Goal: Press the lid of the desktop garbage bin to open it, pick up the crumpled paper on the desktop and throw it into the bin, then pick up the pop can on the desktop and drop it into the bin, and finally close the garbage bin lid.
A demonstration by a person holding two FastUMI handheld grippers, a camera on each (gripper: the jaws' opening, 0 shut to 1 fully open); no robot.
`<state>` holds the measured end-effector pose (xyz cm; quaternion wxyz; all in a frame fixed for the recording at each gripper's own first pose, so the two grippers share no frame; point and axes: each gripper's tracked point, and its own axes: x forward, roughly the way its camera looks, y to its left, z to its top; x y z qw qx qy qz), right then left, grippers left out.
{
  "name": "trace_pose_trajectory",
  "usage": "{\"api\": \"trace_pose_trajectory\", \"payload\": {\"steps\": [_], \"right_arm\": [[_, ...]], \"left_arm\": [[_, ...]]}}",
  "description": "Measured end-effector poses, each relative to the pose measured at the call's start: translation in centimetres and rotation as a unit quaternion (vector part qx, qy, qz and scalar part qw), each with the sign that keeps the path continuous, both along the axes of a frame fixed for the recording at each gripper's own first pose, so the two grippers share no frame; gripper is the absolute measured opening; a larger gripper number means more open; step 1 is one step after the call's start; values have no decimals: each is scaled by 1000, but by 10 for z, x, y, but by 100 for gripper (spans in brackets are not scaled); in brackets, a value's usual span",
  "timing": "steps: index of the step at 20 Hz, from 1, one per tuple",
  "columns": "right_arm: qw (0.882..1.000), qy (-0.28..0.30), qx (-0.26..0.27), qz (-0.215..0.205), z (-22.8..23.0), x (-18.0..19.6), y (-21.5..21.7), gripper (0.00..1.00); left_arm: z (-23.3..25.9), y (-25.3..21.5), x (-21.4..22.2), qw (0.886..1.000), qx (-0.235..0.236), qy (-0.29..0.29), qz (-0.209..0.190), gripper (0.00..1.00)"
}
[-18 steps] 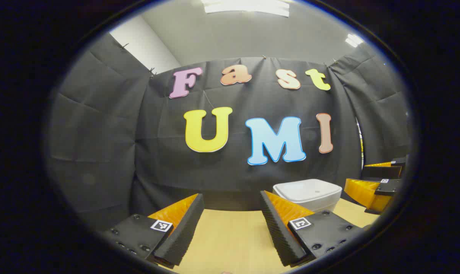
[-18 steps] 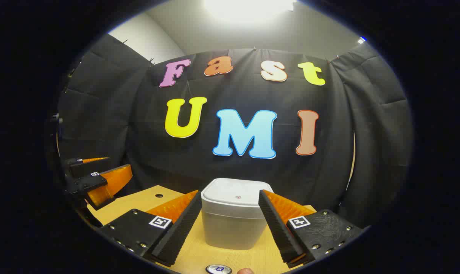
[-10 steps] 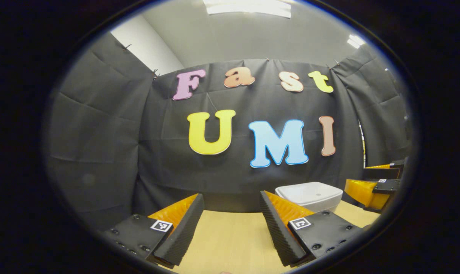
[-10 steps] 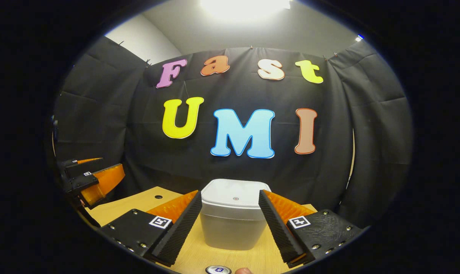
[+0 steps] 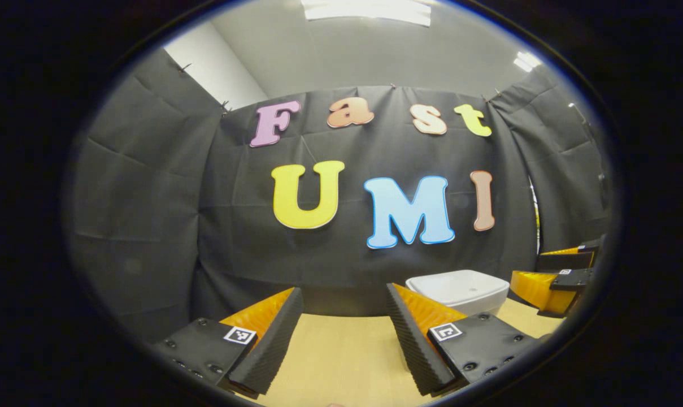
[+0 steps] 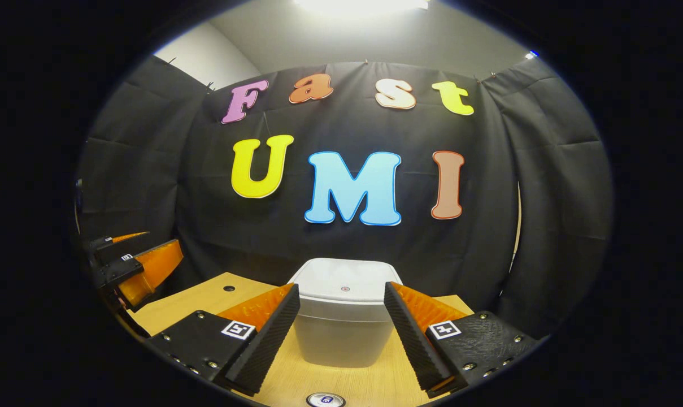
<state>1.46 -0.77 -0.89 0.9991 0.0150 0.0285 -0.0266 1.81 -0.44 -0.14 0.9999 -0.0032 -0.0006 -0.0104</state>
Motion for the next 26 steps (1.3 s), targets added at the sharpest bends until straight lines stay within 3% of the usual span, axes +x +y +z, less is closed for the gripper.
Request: {"api": "trace_pose_trajectory", "payload": {"steps": [3, 4, 6, 8, 10, 11, 12, 14, 20, 26], "right_arm": [[1000, 0, -7, -20, -1, 3, -8, 93], [1000, -1, -4, -25, -2, 4, -11, 77], [999, 5, 3, -36, -5, 5, -15, 64], [999, 13, 10, -50, -11, 14, -22, 62], [998, 15, 23, -49, -12, 12, -22, 34], [999, 16, 28, -42, -14, 13, -18, 34], [997, 20, 28, -70, -24, 15, -25, 34], [997, 19, 50, -61, -17, 17, -27, 0], [997, 34, 53, -35, -30, 37, -27, 0], [999, 30, -5, -11, -33, 63, -13, 0]], "left_arm": [[-5, -6, 8, 1000, 1, 5, -11, 98], [-7, -7, 10, 1000, 1, 7, -15, 98], [-9, -10, 13, 1000, 1, 10, -24, 98], [-12, -13, 17, 999, 5, 13, -29, 98], [-15, -15, 19, 999, 11, 15, -31, 98], [-16, -17, 19, 999, 12, 16, -33, 98], [-18, -18, 19, 999, 12, 18, -36, 98], [-23, -21, 19, 999, 14, 21, -39, 98], [-25, -20, 22, 999, 14, 24, -36, 99], [-30, -14, 25, 999, 12, 27, -28, 99]]}}
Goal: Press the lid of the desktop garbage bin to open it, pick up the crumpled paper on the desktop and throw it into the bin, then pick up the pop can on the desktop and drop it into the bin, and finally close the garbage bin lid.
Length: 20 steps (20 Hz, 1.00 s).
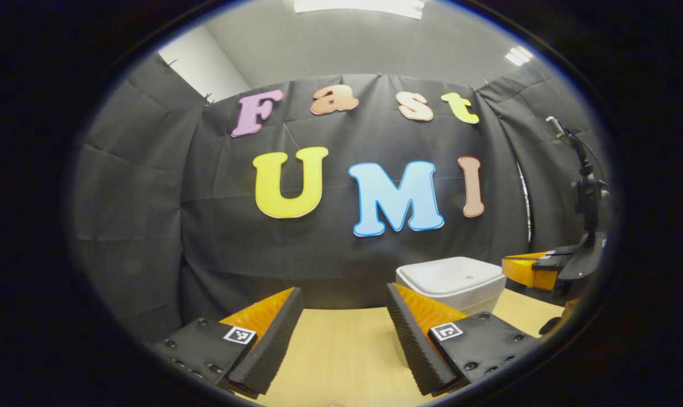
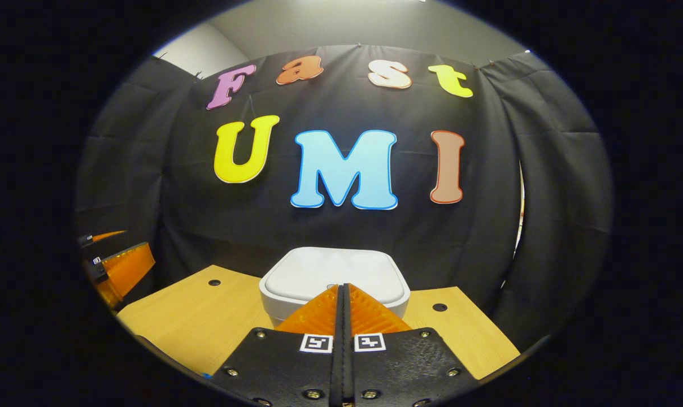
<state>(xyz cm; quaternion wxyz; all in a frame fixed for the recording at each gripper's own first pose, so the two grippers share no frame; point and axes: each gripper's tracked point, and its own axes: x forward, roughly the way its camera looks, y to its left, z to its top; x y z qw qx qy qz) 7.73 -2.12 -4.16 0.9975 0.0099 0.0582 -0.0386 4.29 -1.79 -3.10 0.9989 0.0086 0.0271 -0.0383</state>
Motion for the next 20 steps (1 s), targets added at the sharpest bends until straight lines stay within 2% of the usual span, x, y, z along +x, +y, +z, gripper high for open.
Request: {"api": "trace_pose_trajectory", "payload": {"steps": [3, 4, 9, 14, 20], "right_arm": [[1000, -4, -3, 2, 2, 19, 1, 0], [1000, 0, -1, 2, 1, 24, 0, 0], [999, 34, 17, 3, -19, 46, -3, 0], [998, 53, 42, 4, -26, 52, -2, 0], [998, 54, 30, 11, -32, 50, 0, 0]], "left_arm": [[0, 3, 3, 1000, -1, 1, 4, 94], [-4, 4, 2, 1000, -2, 4, 5, 99], [-8, 9, 0, 1000, -21, 4, 9, 99], [-13, 15, 1, 1000, -18, 9, 16, 98], [-14, 9, 4, 1000, -14, 11, 11, 98]]}}
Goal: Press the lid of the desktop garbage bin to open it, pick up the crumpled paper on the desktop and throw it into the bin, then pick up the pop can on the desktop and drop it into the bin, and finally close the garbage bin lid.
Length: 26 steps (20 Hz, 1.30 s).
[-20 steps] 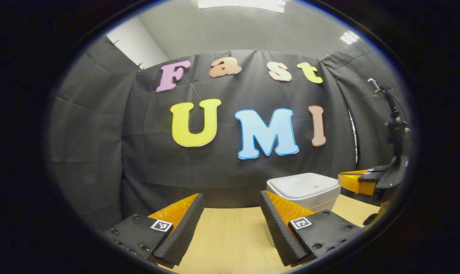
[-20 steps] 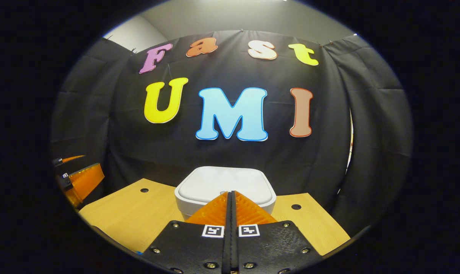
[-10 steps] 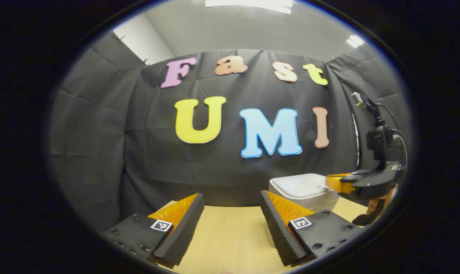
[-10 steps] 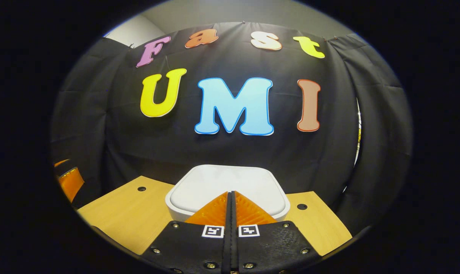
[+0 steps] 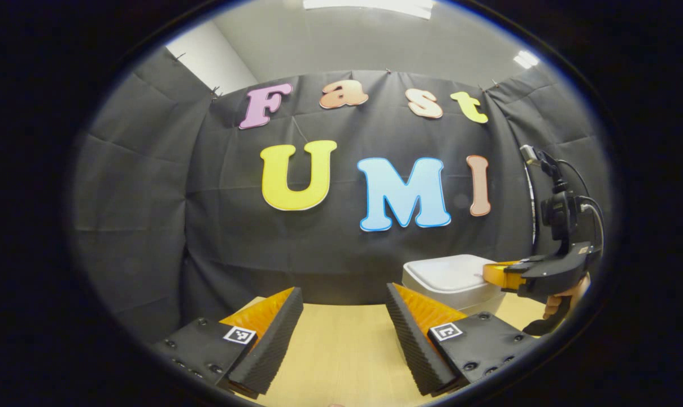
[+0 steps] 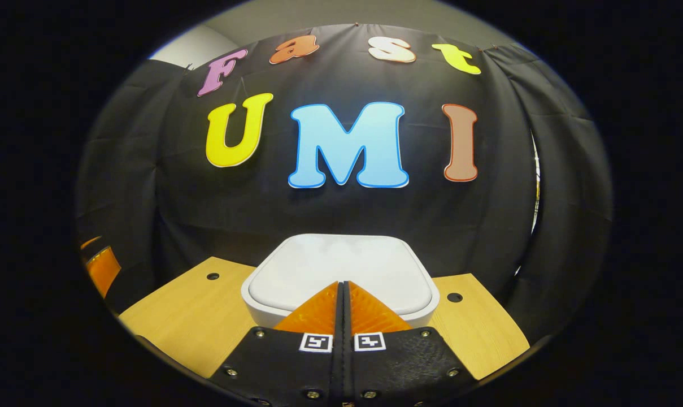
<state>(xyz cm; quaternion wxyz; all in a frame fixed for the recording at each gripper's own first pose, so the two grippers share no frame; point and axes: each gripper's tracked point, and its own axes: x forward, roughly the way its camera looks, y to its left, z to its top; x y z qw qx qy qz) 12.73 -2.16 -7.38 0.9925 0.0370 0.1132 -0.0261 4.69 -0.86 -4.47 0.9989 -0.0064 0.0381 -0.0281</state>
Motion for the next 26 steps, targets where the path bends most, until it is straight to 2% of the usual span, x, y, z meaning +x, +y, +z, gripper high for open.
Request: {"api": "trace_pose_trajectory", "payload": {"steps": [6, 15, 21, 26], "right_arm": [[999, -9, 37, 6, -2, -1, 0, 0], [999, -7, 34, -5, 9, 1, -2, 0], [999, -37, 12, -16, 27, -18, 0, 0], [999, -36, 13, -23, 28, -28, -5, 0]], "left_arm": [[1, 0, -1, 1000, -5, -3, 4, 98], [6, 11, -16, 1000, -5, -11, 15, 98], [4, 19, -26, 1000, -10, -5, 23, 98], [-1, 16, -26, 1000, -13, 0, 18, 98]]}}
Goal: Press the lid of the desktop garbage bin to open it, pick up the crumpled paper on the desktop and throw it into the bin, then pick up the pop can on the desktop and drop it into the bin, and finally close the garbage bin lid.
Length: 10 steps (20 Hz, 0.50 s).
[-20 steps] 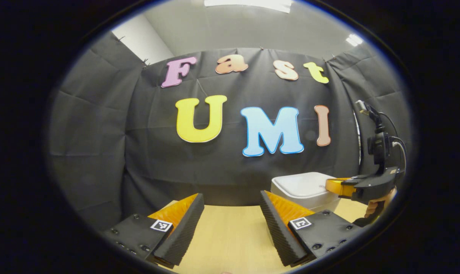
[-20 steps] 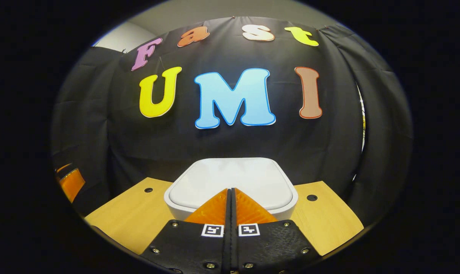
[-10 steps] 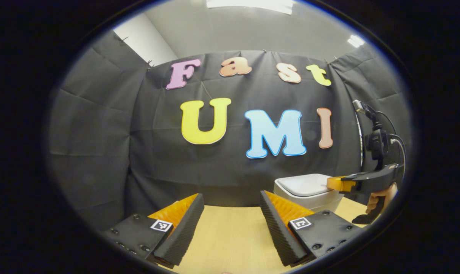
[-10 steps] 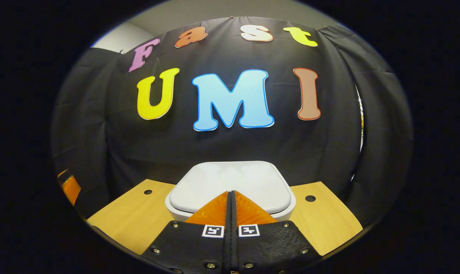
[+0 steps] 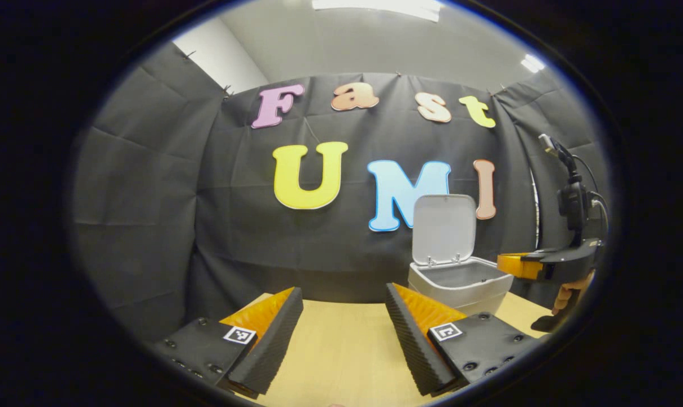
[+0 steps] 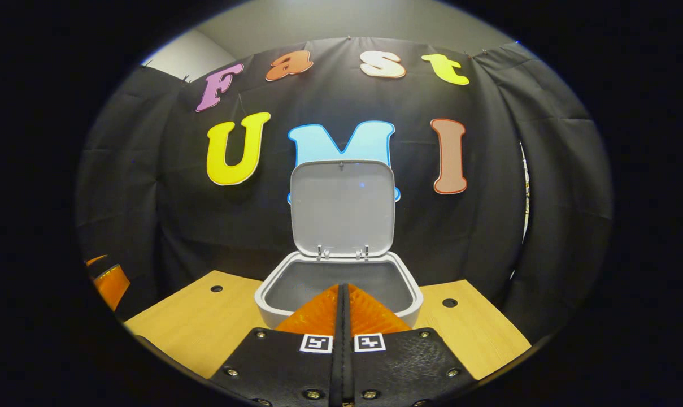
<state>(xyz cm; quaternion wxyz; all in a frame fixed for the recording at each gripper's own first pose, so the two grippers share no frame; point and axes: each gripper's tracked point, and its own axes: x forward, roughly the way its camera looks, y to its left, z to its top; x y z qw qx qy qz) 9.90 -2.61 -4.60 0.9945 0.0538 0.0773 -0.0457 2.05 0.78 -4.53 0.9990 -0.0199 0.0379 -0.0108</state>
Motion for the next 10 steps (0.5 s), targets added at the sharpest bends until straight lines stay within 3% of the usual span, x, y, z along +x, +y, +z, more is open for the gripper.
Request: {"api": "trace_pose_trajectory", "payload": {"steps": [10], "right_arm": [[1000, -12, -6, -6, 6, -17, -4, 0]], "left_arm": [[-14, -12, 2, 1000, 0, 17, -15, 96]]}}
